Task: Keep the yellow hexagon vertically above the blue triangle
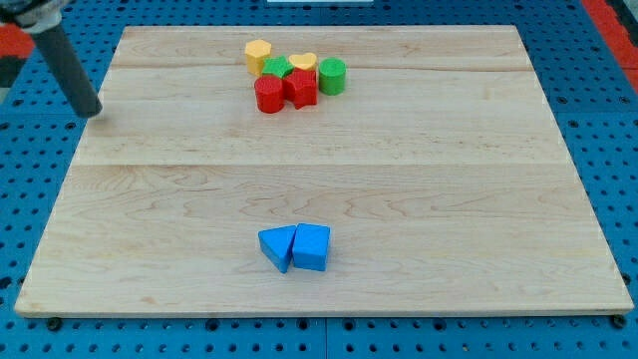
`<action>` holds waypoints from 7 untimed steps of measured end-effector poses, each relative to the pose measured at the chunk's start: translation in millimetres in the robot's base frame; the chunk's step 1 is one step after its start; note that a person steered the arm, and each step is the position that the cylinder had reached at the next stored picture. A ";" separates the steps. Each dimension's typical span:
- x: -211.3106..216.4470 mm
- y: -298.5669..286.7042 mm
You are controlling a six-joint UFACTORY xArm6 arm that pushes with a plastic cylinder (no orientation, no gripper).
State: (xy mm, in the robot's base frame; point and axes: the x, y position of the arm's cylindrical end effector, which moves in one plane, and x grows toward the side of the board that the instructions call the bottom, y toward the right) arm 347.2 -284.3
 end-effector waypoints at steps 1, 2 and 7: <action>-24.8 78.2; -60.5 66.7; -113.3 306.0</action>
State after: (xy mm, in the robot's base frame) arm 233.9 21.7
